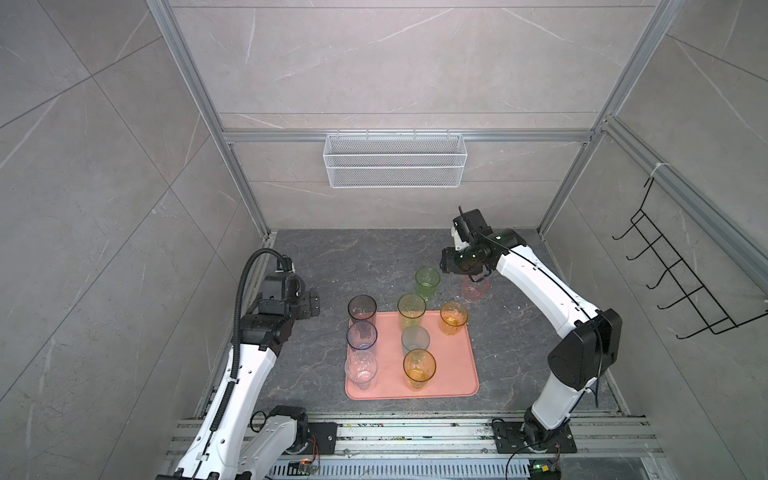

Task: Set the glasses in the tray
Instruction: 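Raise the open right gripper and move it over the green cup, then lower the right gripper into the green cup's rim and close it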

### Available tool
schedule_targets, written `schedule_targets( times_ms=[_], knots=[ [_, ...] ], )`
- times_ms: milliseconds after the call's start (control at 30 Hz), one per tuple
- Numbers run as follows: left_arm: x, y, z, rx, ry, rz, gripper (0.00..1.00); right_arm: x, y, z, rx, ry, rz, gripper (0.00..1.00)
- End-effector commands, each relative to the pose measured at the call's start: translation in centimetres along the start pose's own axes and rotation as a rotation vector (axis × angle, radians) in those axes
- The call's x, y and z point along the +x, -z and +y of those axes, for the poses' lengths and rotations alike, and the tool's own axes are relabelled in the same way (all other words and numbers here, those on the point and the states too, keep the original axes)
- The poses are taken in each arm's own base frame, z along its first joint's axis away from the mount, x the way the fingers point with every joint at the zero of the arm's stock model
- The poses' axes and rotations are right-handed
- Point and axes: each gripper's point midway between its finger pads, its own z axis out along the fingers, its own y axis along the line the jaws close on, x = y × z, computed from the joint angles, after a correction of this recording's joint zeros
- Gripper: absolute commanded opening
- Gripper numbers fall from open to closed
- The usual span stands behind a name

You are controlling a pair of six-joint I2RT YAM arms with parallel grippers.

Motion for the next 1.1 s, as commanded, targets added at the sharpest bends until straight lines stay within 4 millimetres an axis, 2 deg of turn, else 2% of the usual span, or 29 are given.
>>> schedule_targets(
  times_ms=[0, 567, 1067],
  knots=[
    [-0.9, 0.6, 0.4, -0.012, 0.007, -0.037, 0.99, 0.3, -2.4, 0.4, -0.001, -0.02, 0.021, 0.59],
    [-0.8, 0.5, 0.3, -0.005, 0.006, -0.032, 0.99, 1.1, -8.8, -0.4, 0.081, -0.015, 0.103, 0.57],
    [-0.8, 0.5, 0.3, -0.006, 0.007, -0.033, 0.99, 1.6, -12.6, 0.0, 0.116, 0.013, 0.173, 0.53]
  ],
)
